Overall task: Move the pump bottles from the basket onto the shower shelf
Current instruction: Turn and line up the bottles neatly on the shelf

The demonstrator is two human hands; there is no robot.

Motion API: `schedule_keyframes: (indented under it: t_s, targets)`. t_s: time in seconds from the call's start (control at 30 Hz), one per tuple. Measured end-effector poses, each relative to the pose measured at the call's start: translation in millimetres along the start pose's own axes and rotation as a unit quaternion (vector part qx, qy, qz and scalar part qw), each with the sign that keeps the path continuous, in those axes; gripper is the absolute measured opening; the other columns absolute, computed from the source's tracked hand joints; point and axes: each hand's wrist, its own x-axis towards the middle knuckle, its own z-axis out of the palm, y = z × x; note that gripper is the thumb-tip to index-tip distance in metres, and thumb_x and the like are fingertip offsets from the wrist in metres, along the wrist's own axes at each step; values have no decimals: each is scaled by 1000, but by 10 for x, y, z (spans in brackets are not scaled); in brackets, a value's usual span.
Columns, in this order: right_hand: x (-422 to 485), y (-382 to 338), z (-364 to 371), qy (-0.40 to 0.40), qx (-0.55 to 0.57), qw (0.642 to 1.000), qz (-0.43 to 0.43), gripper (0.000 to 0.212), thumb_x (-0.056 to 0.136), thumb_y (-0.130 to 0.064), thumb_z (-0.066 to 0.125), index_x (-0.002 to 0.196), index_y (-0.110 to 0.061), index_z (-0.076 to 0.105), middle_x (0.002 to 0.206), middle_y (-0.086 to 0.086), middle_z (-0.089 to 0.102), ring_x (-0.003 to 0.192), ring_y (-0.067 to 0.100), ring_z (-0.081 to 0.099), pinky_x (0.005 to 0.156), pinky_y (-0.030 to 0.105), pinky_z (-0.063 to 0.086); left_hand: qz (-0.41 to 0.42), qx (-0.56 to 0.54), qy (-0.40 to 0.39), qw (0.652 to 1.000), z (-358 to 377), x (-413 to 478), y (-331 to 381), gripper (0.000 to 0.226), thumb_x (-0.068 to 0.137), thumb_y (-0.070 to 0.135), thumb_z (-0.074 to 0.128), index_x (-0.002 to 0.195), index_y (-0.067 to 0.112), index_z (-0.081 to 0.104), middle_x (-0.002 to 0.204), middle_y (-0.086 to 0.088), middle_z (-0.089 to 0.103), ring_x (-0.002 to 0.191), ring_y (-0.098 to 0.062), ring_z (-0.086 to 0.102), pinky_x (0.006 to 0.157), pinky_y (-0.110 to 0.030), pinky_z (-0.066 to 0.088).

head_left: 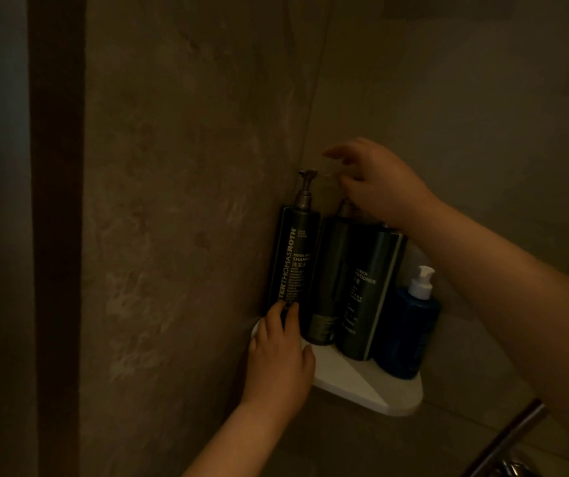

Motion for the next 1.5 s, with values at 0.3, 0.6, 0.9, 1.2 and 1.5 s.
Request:
schedule_keyframes:
  t_s: [0.3, 0.6, 0.9, 1.2, 1.5]
  targets:
    - [16, 38, -150, -56, -88, 994, 25, 34, 93, -18, 45, 123, -15, 59, 123, 12, 62, 113, 28, 56, 86, 29, 42, -4, 2, 19, 1000, 56, -43, 37, 58, 96, 36, 36, 147, 24, 10, 149, 3, 16, 134, -12, 20, 110, -28, 14]
    - [63, 87, -224, -120, -99, 987, 38, 27, 91, -21, 53, 114, -16, 65, 112, 10, 67, 103, 27, 61, 76, 26, 41, -13, 0, 18, 1000, 66, -51, 40, 58, 96, 36, 36, 147, 24, 11, 148, 2, 18, 132, -13, 22, 110, -28, 15]
    - [-26, -13, -342, -105, -63, 992, -2, 19, 88, -18, 59, 106, -17, 65, 103, 4, 68, 93, 20, 62, 77, 29, 48, -14, -65, 29, 997, 36, -82, 27, 62, 95, 36, 41, 147, 24, 8, 149, 2, 19, 133, -12, 23, 109, -24, 14]
    - [-171, -68, -486, -117, -13, 991, -59, 23, 88, -8, 58, 108, -17, 66, 99, -7, 59, 93, 9, 58, 80, 22, 44, -1, -147, 16, 989, -5, -141, 60, 68, 93, 42, 42, 145, 35, -1, 150, 11, 13, 133, -6, 18, 107, -21, 11]
    - [-305, -48, -600, -104, 74, 989, -79, 21, 87, -5, 60, 101, -18, 68, 106, -5, 68, 98, 3, 64, 90, 20, 49, -20, -287, -27, 957, -96, -104, 117, 76, 89, 45, 52, 144, 42, 0, 148, 17, 19, 126, 7, 20, 105, -20, 19]
